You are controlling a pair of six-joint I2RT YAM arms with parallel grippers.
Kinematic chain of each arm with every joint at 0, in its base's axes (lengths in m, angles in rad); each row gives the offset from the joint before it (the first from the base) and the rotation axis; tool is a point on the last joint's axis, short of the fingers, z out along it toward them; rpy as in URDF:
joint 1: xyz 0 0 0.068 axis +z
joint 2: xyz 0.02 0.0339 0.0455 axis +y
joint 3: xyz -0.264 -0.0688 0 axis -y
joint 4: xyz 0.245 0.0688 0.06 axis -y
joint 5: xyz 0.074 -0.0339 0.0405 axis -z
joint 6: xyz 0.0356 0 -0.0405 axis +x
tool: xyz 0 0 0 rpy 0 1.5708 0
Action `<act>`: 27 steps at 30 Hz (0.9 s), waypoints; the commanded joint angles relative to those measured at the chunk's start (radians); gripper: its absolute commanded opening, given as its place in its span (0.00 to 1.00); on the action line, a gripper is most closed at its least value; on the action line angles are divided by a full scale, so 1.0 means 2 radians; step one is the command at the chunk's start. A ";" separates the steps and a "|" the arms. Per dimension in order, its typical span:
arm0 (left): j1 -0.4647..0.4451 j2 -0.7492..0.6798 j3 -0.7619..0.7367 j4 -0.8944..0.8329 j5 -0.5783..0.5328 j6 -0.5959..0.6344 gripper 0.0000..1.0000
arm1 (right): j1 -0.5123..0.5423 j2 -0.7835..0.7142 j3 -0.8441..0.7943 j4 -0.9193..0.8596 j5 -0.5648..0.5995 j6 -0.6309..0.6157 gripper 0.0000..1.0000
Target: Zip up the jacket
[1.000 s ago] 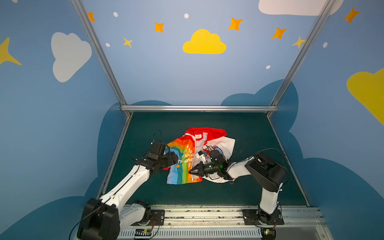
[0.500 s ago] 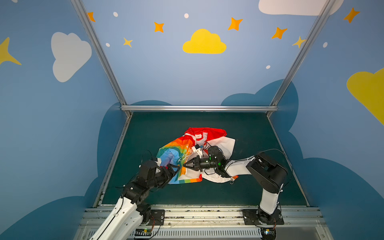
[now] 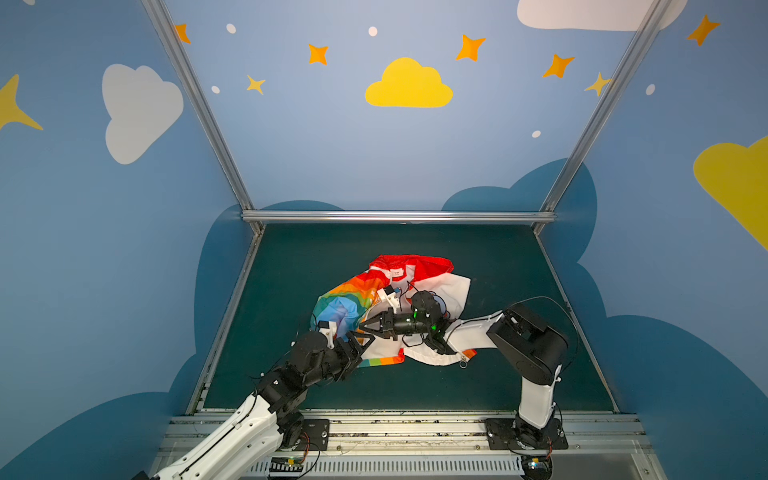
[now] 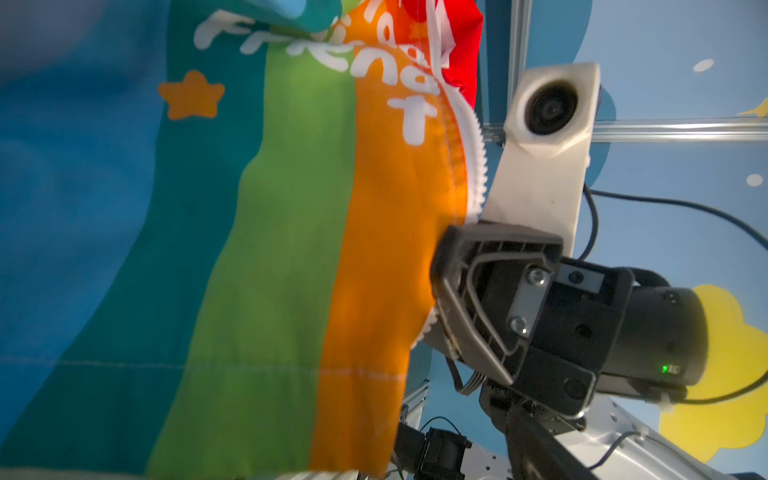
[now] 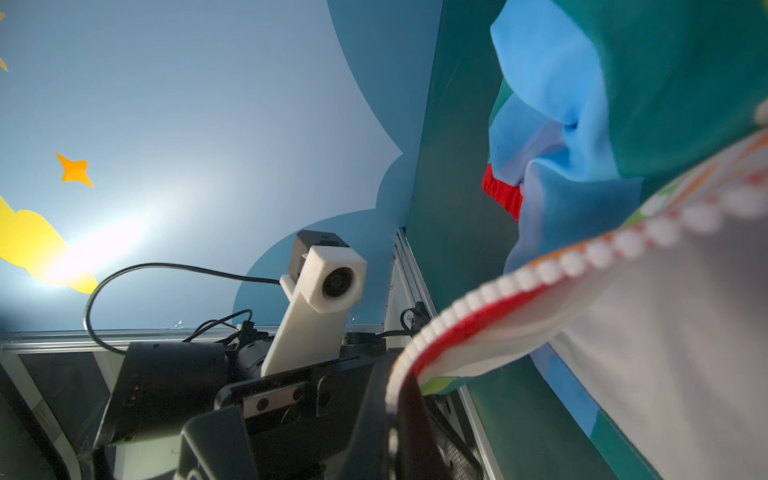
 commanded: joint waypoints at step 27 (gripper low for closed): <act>-0.007 -0.043 -0.058 0.058 -0.155 -0.034 0.03 | -0.007 -0.012 -0.026 0.055 0.021 0.019 0.00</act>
